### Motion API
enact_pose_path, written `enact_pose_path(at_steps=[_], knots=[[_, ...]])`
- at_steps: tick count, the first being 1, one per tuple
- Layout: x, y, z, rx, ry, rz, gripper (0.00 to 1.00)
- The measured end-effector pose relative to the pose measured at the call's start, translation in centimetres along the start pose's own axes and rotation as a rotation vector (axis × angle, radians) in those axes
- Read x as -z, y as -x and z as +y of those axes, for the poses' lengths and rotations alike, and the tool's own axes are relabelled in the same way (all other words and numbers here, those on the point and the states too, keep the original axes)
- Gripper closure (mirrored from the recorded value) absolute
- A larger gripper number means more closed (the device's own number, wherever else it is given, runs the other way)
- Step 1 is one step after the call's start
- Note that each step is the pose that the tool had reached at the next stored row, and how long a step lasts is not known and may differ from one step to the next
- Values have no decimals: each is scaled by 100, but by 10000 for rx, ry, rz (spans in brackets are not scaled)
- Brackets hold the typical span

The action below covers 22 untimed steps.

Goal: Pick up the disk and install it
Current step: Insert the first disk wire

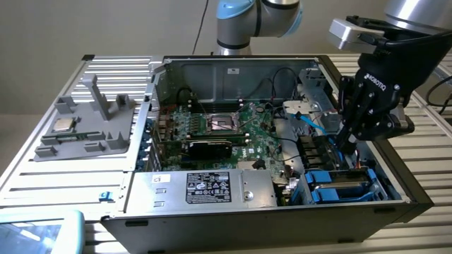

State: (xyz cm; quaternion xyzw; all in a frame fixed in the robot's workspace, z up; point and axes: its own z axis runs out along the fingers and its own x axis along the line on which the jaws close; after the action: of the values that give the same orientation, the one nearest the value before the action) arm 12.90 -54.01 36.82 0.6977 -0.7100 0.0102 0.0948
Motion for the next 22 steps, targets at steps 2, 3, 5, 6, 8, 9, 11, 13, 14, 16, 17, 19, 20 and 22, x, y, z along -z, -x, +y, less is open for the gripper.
enact_pose_path(at_steps=[2, 3, 5, 6, 8, 9, 11, 13, 14, 16, 17, 19, 20, 22], knots=[[-3, -23, 1, 6, -1, -61, 84], [-6, -38, 1, 14, -1, -119, 84], [-11, -72, 1, 31, -8, -276, 84], [-14, -90, 1, 39, -15, -354, 84], [-20, -135, 0, 58, -16, -516, 84], [-24, -161, -1, 64, -17, -568, 84], [-31, -202, 4, 61, -35, -580, 84], [-40, -231, 30, 60, -71, -586, 84], [-45, -242, 51, 59, -91, -593, 84], [-61, -266, 89, 57, -126, -618, 84], [-71, -288, 93, 59, -145, -658, 84], [-92, -317, 91, 68, -176, -748, 84], [-103, -328, 90, 74, -176, -799, 84], [-124, -348, 95, 84, -178, -917, 84]])
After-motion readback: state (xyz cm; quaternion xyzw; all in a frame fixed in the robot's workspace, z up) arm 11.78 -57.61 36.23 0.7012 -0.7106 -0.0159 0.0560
